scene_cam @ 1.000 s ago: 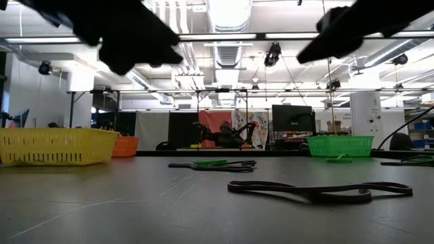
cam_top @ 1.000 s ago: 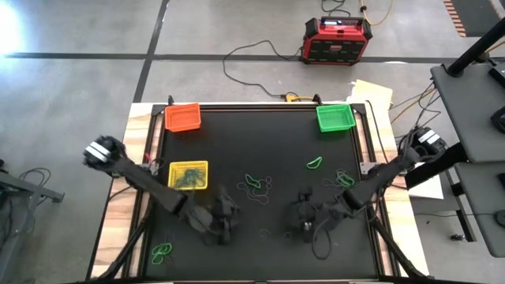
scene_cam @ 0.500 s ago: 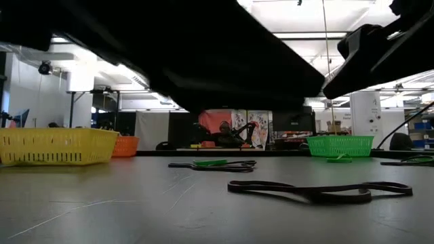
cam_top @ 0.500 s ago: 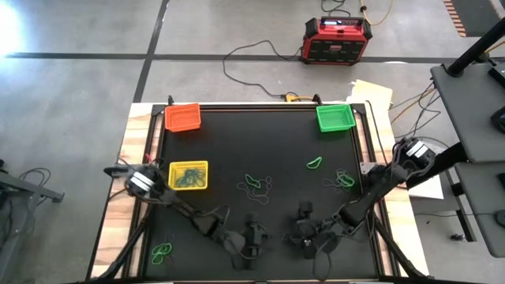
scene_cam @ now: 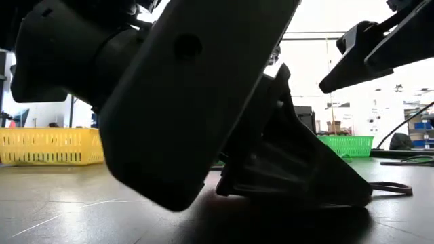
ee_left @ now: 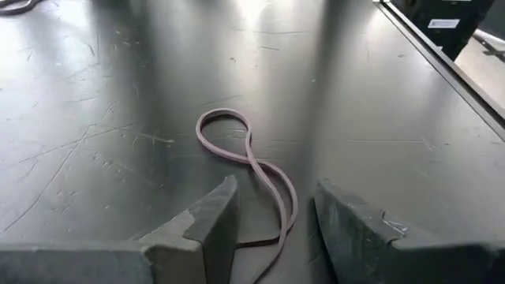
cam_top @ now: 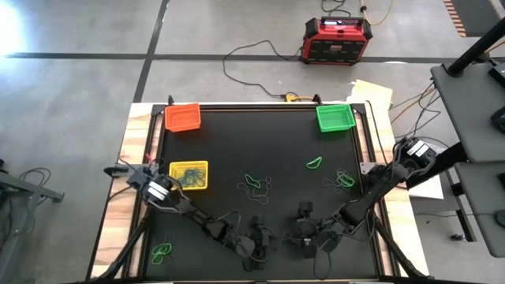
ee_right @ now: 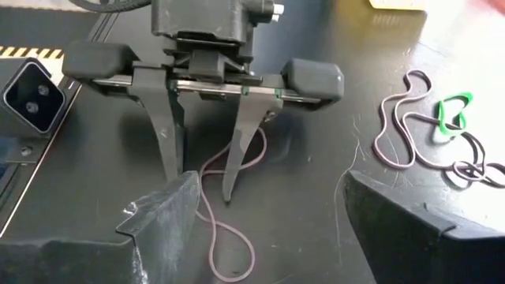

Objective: Sort rubber bands into baskets
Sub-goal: Put the purple rubber band into the orange bin

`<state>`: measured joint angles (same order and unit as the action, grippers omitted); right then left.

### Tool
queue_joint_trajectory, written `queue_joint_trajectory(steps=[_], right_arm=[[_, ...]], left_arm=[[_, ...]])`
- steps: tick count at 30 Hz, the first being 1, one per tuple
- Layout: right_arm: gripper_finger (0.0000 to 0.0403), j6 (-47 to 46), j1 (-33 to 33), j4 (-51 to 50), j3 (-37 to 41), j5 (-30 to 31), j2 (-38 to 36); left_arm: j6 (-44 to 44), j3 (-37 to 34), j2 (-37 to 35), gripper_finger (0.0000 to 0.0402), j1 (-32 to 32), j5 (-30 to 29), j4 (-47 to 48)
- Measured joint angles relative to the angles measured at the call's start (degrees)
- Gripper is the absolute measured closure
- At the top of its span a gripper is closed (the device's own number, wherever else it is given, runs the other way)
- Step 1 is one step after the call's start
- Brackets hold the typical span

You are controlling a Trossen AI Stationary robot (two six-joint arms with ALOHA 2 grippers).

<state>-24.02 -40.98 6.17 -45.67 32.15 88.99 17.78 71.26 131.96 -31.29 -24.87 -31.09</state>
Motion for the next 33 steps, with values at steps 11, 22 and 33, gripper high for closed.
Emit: queue_joint_trajectory(steps=[11, 22, 33], right_arm=[[0.01, 0.5, 0.8, 0.0, 0.0, 0.9, -0.8], [0.0102, 2.6, 1.4, -3.0, 0.0, 1.0, -7.6], [0.0119, 9.5, 5.9, -3.7, 0.1, -0.5, -8.1]], left_arm=[[4.5, -0.5, -0.1, 0.0391, 0.4, -0.8, 4.8], [-0.2, -2.2, -12.6, 0.0401, -0.9, -7.5, 19.7], [4.8, -8.0, -40.0, 0.0402, 6.1, -23.1, 55.1]])
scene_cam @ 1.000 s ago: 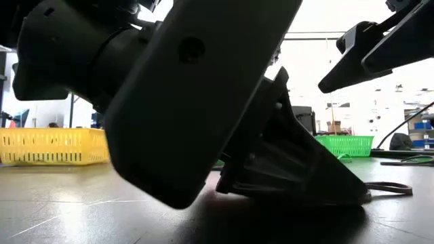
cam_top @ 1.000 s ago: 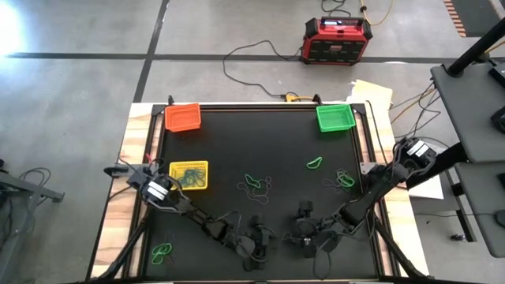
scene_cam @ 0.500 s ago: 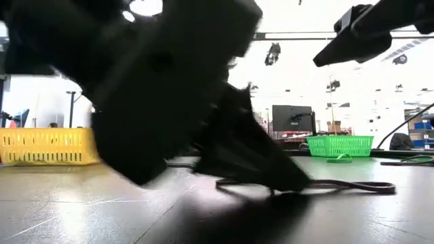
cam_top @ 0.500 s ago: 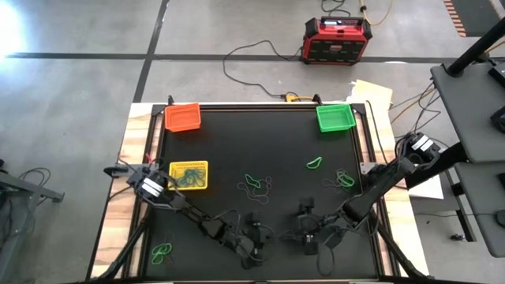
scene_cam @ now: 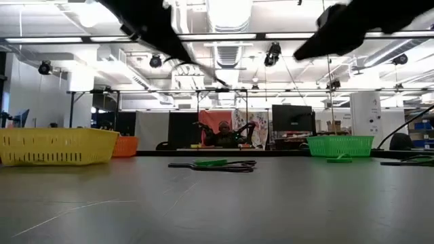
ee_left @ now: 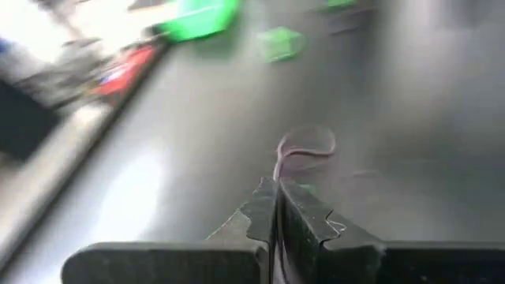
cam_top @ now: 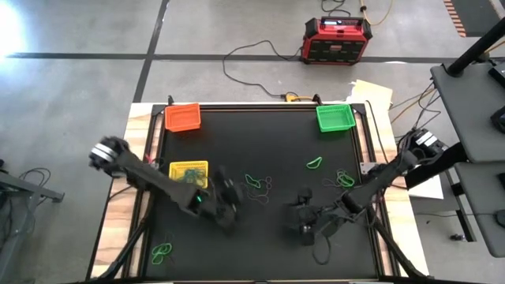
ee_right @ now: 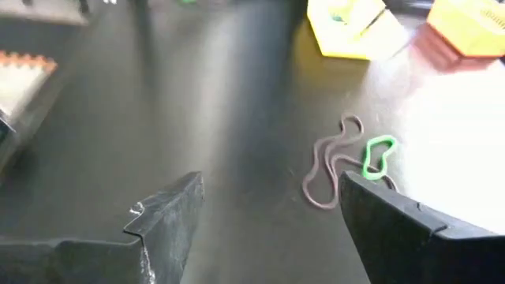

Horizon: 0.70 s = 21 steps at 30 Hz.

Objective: Sort rubber bands into baskets
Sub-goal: Put the purple rubber band into the orange bin

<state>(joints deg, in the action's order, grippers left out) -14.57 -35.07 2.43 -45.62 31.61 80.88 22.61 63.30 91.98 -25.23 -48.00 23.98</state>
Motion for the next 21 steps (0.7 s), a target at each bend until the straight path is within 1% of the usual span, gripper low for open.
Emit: queue_joint_trajectory(steps=[2, 4, 5, 8, 11, 13, 17, 21], right_arm=[[0.0124, 2.2, 1.8, -0.8, 0.0, -1.1, 0.6], [0.013, 4.9, 3.4, -1.7, 0.0, -1.6, 0.8], [0.0134, 6.7, 4.4, -1.6, 0.0, -1.6, 0.8], [0.0145, 12.1, 7.0, -1.9, 0.0, -1.6, 0.7], [0.0156, 16.9, 10.0, -2.2, 0.0, -1.7, 0.4], [0.0163, 18.7, 12.2, -2.8, 0.0, -1.8, 0.2], [0.0173, 19.7, 15.6, -5.6, 0.0, -1.6, -0.2], [0.0177, 18.4, 17.2, -8.4, 0.0, -1.6, -0.7]], left_arm=[[1.6, -1.7, -5.4, 0.0402, 3.6, -2.1, 5.9], [2.1, -3.5, -10.6, 0.0402, 8.3, -2.2, 11.1], [2.1, -4.4, -13.0, 0.0402, 11.3, -1.5, 13.5], [0.8, -8.0, -18.7, 0.0402, 21.8, 3.8, 19.6], [-2.7, -10.9, -23.2, 0.0402, 33.3, 6.6, 21.6], [-4.9, -12.1, -24.7, 0.0402, 40.8, 8.0, 21.9], [-7.9, -11.7, -24.9, 0.0401, 54.3, 16.7, 21.4], [-14.3, -9.2, -22.0, 0.0401, 64.1, 18.7, 20.0]])
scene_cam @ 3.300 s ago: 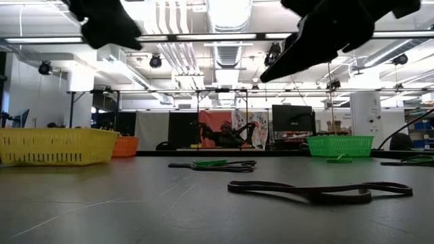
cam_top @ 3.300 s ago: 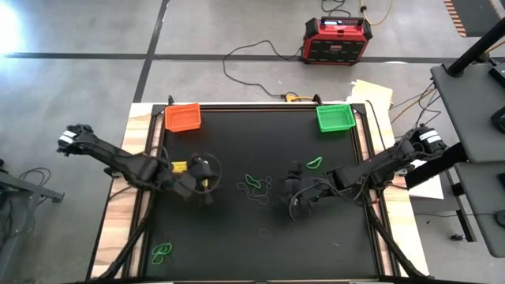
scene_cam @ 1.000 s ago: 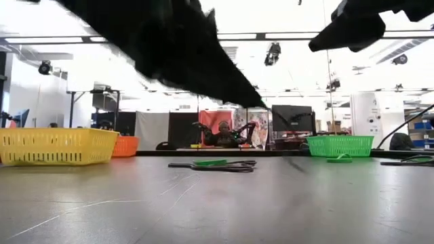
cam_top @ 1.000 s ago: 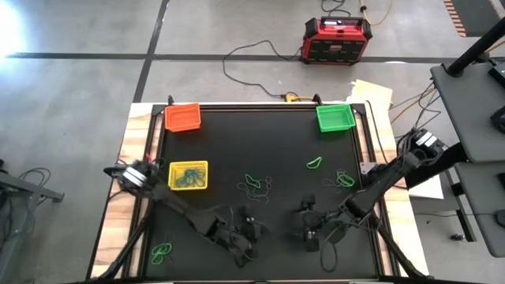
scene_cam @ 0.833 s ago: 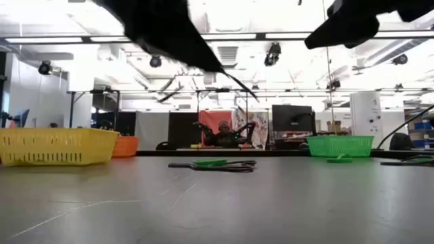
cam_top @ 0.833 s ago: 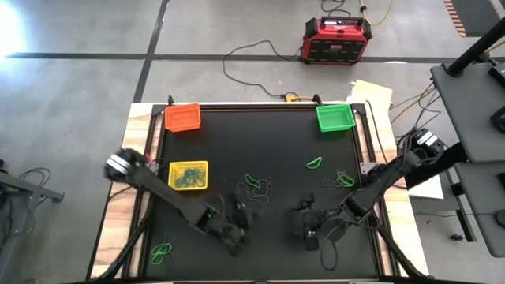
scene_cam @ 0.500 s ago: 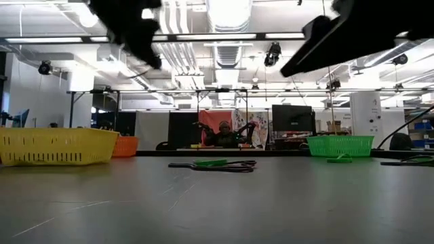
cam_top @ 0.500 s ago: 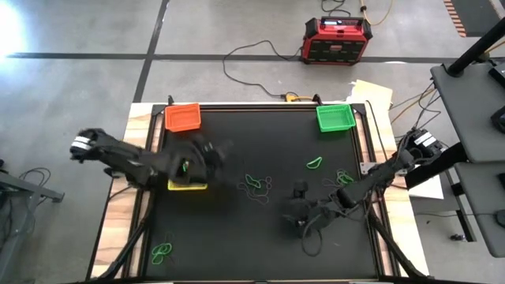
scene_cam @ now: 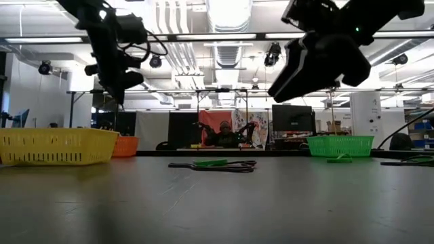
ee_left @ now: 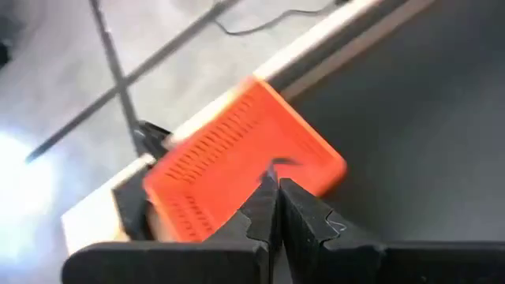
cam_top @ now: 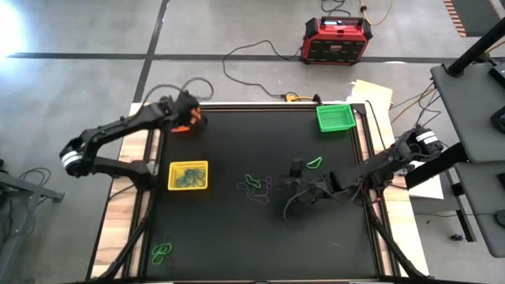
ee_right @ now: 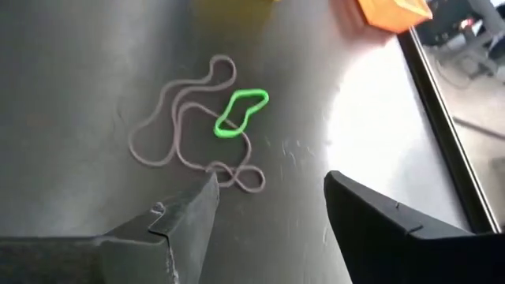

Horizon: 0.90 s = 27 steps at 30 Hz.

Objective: Sort rubber bands into baskets
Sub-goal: Put the purple rubber band into the orange bin

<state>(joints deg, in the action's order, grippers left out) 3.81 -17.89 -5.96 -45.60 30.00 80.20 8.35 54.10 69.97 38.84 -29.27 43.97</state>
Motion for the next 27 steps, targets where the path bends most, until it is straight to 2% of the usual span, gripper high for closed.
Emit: queue_joint_trajectory(steps=[4, 9, 15, 21, 27], right_arm=[[0.0177, -1.9, 0.1, -3.3, 0.0, 0.0, -0.2], [0.0177, -5.3, 0.0, -7.0, 0.0, -0.2, -0.3], [0.0177, -6.9, 0.0, -8.7, 0.0, -0.6, -0.5], [0.0177, -7.8, 0.2, -8.7, 0.0, -4.9, -0.5], [0.0177, -8.5, 0.2, -9.2, -0.2, -8.0, -0.6]], left_arm=[[-3.2, 3.7, 4.5, 0.0401, 7.7, 4.9, -0.5], [-4.3, 5.3, 10.4, 0.0401, 14.0, 11.8, 0.8], [-5.3, 6.8, 17.8, 0.0401, 17.5, 12.4, 1.5], [-6.8, 11.2, 26.3, 0.0401, 21.4, 15.7, 2.3], [-6.3, 15.4, 33.1, 0.0401, 23.2, 16.5, 4.3]])
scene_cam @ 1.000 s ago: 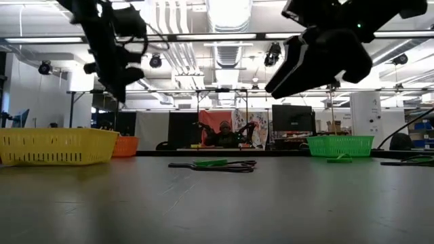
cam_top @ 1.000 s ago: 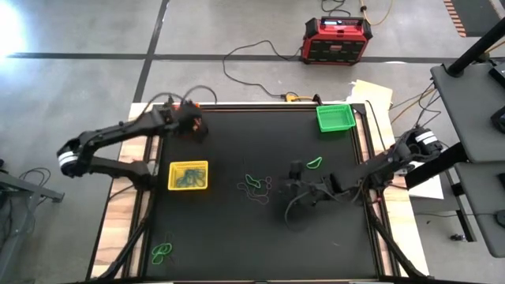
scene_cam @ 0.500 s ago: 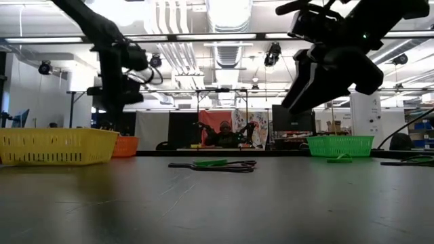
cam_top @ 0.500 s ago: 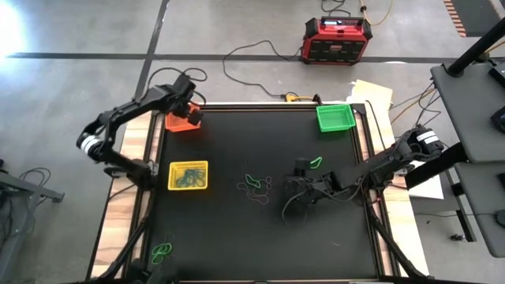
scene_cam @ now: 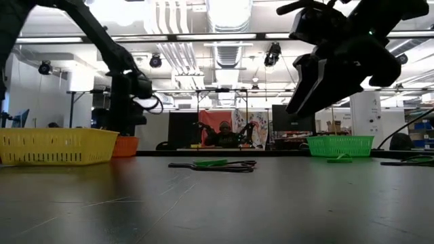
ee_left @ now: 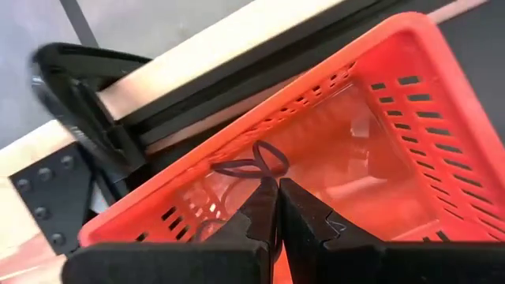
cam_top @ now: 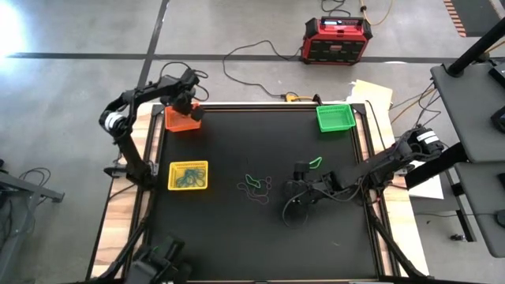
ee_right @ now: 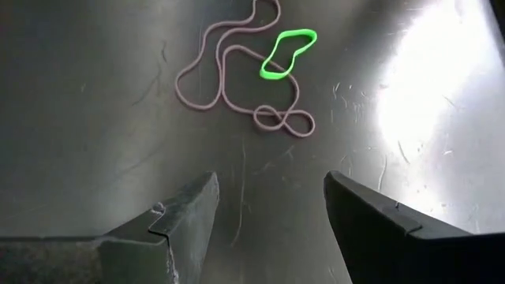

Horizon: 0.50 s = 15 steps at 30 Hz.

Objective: Sort rubber bands into baskets
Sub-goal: Put the purple rubber band into the orange bin

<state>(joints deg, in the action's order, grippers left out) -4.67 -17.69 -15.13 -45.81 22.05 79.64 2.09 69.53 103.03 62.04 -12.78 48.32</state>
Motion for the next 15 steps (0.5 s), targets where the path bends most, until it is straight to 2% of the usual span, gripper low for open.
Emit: queue_joint_trajectory(steps=[5, 10, 15], right_arm=[[0.0177, -0.4, 0.0, -0.5, -1.4, 0.0, 0.0], [0.0177, -0.3, 0.0, -0.9, -2.7, 0.0, 0.0], [0.0177, -1.3, 0.0, -1.0, -3.0, 0.0, 0.0]], left_arm=[[-0.5, 2.0, 3.5, 0.0401, 0.0, 0.5, 1.0], [-1.2, 1.6, 3.8, 0.04, -0.1, 0.4, 1.1], [-3.3, 0.8, 2.8, 0.0372, -0.4, 0.3, 1.3]])
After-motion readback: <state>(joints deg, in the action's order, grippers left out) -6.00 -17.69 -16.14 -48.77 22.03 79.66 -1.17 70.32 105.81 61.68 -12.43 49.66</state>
